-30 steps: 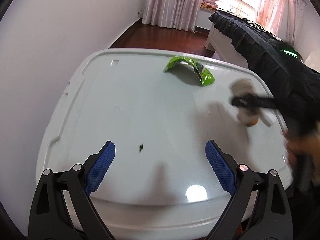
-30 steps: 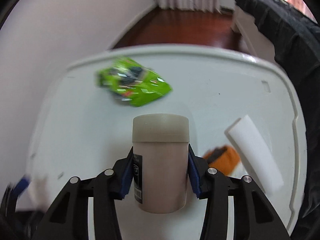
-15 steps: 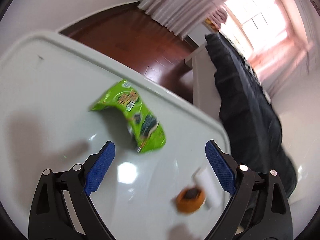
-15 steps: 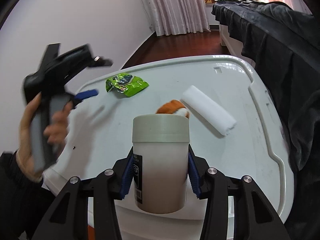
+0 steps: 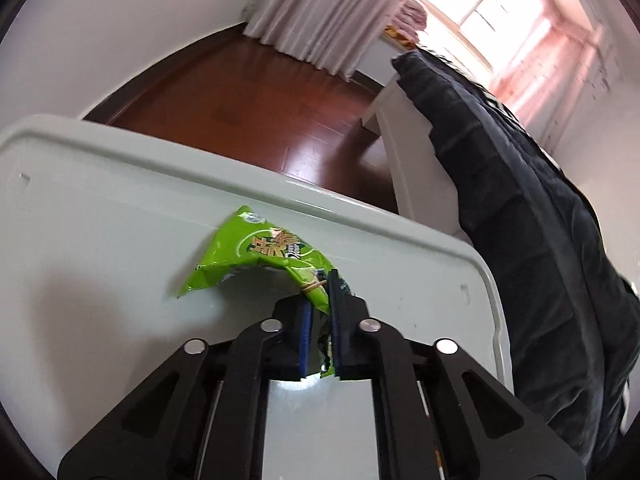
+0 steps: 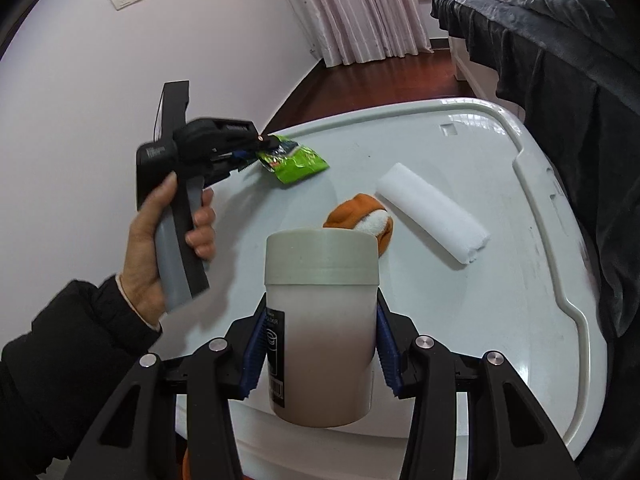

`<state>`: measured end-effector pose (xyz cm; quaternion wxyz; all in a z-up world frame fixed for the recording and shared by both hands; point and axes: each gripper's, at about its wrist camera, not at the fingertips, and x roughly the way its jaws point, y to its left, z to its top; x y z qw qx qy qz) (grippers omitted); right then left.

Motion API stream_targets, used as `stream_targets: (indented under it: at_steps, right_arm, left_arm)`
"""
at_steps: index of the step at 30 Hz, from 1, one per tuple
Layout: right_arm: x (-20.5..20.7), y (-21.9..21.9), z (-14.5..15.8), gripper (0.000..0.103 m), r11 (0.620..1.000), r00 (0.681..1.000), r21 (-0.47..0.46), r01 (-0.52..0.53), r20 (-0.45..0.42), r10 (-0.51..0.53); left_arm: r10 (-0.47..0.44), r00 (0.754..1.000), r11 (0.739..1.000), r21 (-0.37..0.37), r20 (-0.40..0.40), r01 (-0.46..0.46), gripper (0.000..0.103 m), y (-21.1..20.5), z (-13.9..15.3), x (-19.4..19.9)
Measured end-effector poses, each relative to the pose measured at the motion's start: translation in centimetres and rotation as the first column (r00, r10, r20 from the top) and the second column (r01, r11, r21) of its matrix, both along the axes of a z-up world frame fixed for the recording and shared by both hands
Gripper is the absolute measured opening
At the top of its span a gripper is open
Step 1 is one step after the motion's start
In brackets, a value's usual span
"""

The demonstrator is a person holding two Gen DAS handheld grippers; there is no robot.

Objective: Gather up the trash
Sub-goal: 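Grasp the green chip bag with the left tool while the right tool holds the white cup, then lower the chip bag and white cup into the orange bucket and open both tools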

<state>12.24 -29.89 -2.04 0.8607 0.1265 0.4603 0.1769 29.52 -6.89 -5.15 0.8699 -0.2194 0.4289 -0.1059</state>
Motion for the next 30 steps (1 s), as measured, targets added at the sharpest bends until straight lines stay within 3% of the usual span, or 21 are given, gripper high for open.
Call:
stream_targets:
  at_steps: [5, 9, 14, 19, 24, 30]
  right_arm:
    - [-0.1, -0.1, 0.1, 0.047, 1.000, 1.000, -0.005, 0.015, 0.006, -0.015]
    - [-0.3, 0.0, 0.4, 0.047, 1.000, 1.000, 0.005, 0.025, 0.015, -0.025]
    - [-1.3, 1.9, 0.7, 0.047, 1.000, 1.000, -0.006, -0.003, 0.030, 0.003]
    - [-4.5, 4.3, 1.9, 0.047, 0.998, 0.997, -0.015, -0.064, 0.046, 0.065]
    - [-10.7, 6.0, 3.1, 0.047, 0.992, 0.991, 0.014, -0.123, 0.044, 0.123]
    - [-17.8, 6.9, 3.1, 0.047, 0.989, 0.989, 0.002, -0.149, 0.017, 0.149]
  left_arm:
    - [-0.043, 0.999, 0.998, 0.042, 0.005, 0.043, 0.004, -0.2, 1.2, -2.4]
    - [-0.093, 0.996, 0.992, 0.090, 0.012, 0.092, 0.004, 0.7, 3.6, -7.2]
    - [-0.154, 0.988, 0.969, 0.198, 0.022, 0.147, 0.004, 1.6, 7.4, -16.5]
    - [-0.248, 0.968, 0.921, 0.317, 0.023, 0.229, 0.004, 1.0, 9.5, -26.8]
    - [-0.317, 0.947, 0.885, 0.346, -0.044, 0.312, 0.004, -0.1, 7.9, -35.6]
    - [-0.357, 0.918, 0.863, 0.315, -0.170, 0.394, 0.004, -0.9, 3.3, -40.3]
